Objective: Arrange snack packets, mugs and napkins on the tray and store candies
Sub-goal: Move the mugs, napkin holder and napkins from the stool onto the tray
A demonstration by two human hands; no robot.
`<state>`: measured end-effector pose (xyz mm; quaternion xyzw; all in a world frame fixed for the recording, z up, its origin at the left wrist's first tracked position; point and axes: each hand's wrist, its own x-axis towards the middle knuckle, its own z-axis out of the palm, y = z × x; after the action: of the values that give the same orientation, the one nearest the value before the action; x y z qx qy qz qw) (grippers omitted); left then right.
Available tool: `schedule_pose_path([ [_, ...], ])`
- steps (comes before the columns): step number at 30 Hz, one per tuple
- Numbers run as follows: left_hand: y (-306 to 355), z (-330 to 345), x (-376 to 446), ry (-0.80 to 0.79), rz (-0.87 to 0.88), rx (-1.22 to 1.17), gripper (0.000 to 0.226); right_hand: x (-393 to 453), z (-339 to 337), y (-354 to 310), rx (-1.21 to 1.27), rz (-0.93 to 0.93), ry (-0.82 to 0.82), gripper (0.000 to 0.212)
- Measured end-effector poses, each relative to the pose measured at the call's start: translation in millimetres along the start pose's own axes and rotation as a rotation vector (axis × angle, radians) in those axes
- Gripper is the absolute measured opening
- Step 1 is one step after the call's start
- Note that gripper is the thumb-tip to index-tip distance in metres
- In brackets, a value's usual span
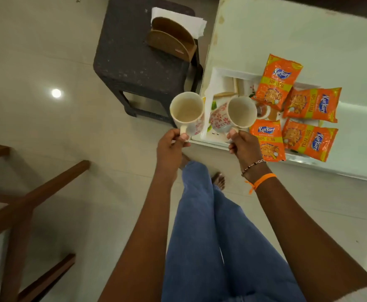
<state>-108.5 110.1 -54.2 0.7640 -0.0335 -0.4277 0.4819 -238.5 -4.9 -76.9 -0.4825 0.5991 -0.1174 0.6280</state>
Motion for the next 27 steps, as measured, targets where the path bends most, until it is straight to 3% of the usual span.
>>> schedule_pose_path([
  [6, -14.3, 45.2, -2.2, -0.148, 0.034, 0.085, 0.008, 13.3, -34.8, 25.4, -0.048, 0.049, 0.045, 0.037],
  [13, -36.3, 78.7, 22.1, -0.203, 0.044, 0.149, 0.008, 34.0, -46.6, 53.2, -0.088, 0.080, 0.060, 0.036],
  [20, -56.7, 86.4, 32.2, -0.193, 0.036, 0.247, 0.015, 47.9, -41.7, 66.8, -0.079, 0.120, 0.074, 0.034],
  [24, -64.3, 91.5, 34.0, -0.177, 0.038, 0.252, 0.017, 52.5, -40.2, 76.7, 0.007, 0.177, 0.061, 0.019],
  [27, -65.4, 98.2, 34.9, -0.147, 0.014, 0.282, 0.017, 51.3, -39.0, 79.0, 0.033, 0.208, 0.053, 0.023],
])
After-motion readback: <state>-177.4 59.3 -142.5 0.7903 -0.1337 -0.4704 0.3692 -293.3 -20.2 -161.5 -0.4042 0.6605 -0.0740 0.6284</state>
